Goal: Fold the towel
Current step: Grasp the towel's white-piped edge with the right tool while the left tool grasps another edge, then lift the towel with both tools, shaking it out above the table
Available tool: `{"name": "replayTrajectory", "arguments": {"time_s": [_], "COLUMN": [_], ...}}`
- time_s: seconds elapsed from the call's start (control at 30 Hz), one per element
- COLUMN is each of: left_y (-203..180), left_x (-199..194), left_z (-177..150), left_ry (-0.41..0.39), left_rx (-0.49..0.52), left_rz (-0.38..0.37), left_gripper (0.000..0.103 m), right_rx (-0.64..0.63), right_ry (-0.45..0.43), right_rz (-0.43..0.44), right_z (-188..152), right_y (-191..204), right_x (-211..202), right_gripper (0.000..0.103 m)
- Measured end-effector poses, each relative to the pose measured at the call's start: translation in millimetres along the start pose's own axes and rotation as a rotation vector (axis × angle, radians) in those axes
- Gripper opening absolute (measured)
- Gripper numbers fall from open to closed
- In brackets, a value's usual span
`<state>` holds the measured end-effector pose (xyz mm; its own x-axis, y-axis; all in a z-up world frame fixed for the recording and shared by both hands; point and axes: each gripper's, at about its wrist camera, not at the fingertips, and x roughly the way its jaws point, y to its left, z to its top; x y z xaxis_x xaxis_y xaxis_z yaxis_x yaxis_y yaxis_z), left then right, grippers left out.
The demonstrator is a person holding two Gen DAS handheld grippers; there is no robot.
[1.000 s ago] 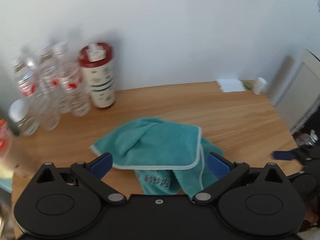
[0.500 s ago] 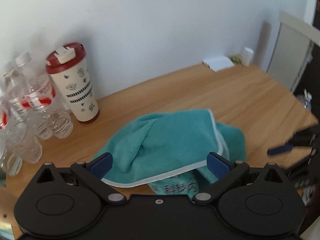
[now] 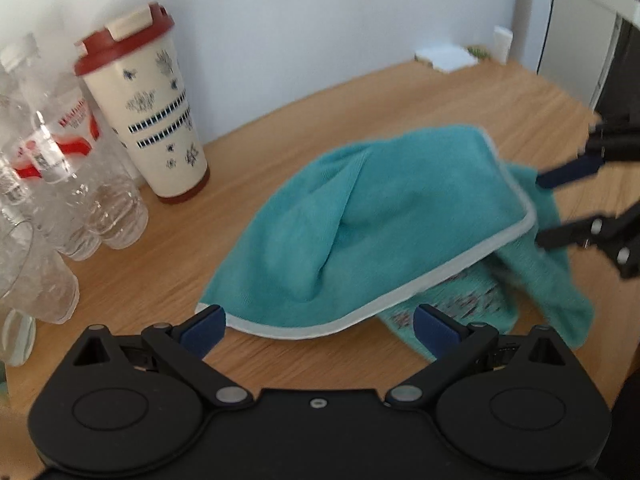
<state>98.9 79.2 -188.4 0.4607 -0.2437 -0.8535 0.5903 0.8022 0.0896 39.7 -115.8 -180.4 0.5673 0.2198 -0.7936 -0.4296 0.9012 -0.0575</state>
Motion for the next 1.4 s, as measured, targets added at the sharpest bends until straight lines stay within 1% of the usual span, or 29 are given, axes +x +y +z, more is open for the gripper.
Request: {"name": "replayTrajectory", "arguments": {"time_s": [0.1, 0.13, 0.2, 0.23, 0.27, 0.33, 0.37, 0.47, 0.5, 0.53, 0.57, 0.6, 0.63, 0.67, 0.73, 0.83, 0.9, 0.93, 1.0, 1.17, 1.3, 1.4], "left_y": [3.8, 4.3, 5.3, 5.6, 6.5, 7.6, 8.0, 9.7, 10.3, 11.1, 12.0, 13.4, 14.7, 15.1, 15.8, 17.8, 20.8, 19.4, 14.2, -1.4, -11.7, -15.1], "left_x": [8.2, 10.3, 13.9, 14.7, 16.0, 19.5, 21.1, 21.8, 21.7, 22.0, 22.1, 21.9, 21.3, 20.6, 18.6, 10.5, 3.5, -0.2, -7.3, -26.2, -45.1, -56.9], "left_z": [-3.4, -4.3, -6.1, -6.4, -7.0, -7.6, -7.8, -7.8, -7.3, -6.6, -5.9, -5.1, -4.1, -2.9, -0.6, 3.2, 6.6, 7.5, 7.8, 4.3, -1.6, -10.2], "left_ry": [0.014, 0.014, 0.012, 0.010, 0.009, 0.017, 0.021, 0.023, 0.022, 0.022, 0.023, 0.025, 0.023, 0.018, 0.009, -0.010, -0.024, -0.027, -0.033, -0.044, -0.048, -0.042], "left_rx": [0.021, 0.029, 0.045, 0.049, 0.054, 0.064, 0.070, 0.073, 0.070, 0.065, 0.058, 0.047, 0.037, 0.032, 0.019, -0.026, -0.085, -0.092, -0.082, -0.077, -0.124, -0.168], "left_rz": [-0.008, -0.009, -0.008, -0.012, -0.015, -0.017, -0.019, -0.034, -0.035, -0.030, -0.026, -0.023, -0.024, -0.025, -0.031, -0.076, -0.126, -0.121, -0.115, -0.124, -0.133, -0.139], "left_gripper": [0.102, 0.102, 0.102, 0.096, 0.094, 0.087, 0.084, 0.071, 0.059, 0.043, 0.035, 0.023, 0.019, 0.018, 0.012, 0.007, 0.003, 0.003, 0.003, 0.003, 0.003, 0.002], "right_rx": [-0.078, -0.101, -0.147, -0.174, -0.189, -0.199, -0.200, -0.181, -0.171, -0.158, -0.133, -0.107, -0.077, -0.048, -0.024, 0.001, 0.016, 0.049, 0.068, 0.047, 0.041, 0.028], "right_ry": [-0.017, -0.020, -0.026, -0.019, -0.017, -0.010, -0.005, -0.001, -0.001, 0.000, -0.002, -0.005, -0.012, -0.020, -0.037, -0.066, -0.079, -0.097, -0.114, -0.146, -0.160, -0.165], "right_rz": [-0.013, -0.013, -0.014, -0.017, -0.014, -0.010, -0.006, 0.005, 0.010, 0.015, 0.016, 0.018, 0.015, 0.012, 0.004, -0.013, -0.022, -0.014, -0.002, 0.003, 0.026, 0.059], "right_z": [4.0, 4.8, 6.3, 7.5, 8.7, 9.2, 10.0, 14.7, 15.6, 17.0, 19.3, 21.5, 24.5, 27.5, 34.0, 44.7, 49.4, 55.5, 60.4, 76.3, 84.7, 94.8], "right_y": [7.3, 9.4, 13.6, 16.2, 17.4, 18.9, 18.2, 14.7, 13.0, 11.1, 6.6, 2.1, -3.7, -9.4, -15.5, -23.0, -27.3, -34.9, -41.1, -49.7, -53.2, -54.0], "right_x": [3.2, 3.9, 5.4, 7.2, 9.0, 10.7, 9.9, 4.8, 3.3, 1.7, -2.0, -5.8, -10.1, -14.3, -19.1, -26.8, -29.6, -34.4, -38.7, -45.3, -46.1, -40.3], "right_gripper": [0.053, 0.050, 0.042, 0.036, 0.026, 0.020, 0.014, 0.009, 0.009, 0.008, 0.006, 0.006, 0.006, 0.006, 0.006, 0.006, 0.006, 0.006, 0.005, 0.005, 0.005, 0.006]}}
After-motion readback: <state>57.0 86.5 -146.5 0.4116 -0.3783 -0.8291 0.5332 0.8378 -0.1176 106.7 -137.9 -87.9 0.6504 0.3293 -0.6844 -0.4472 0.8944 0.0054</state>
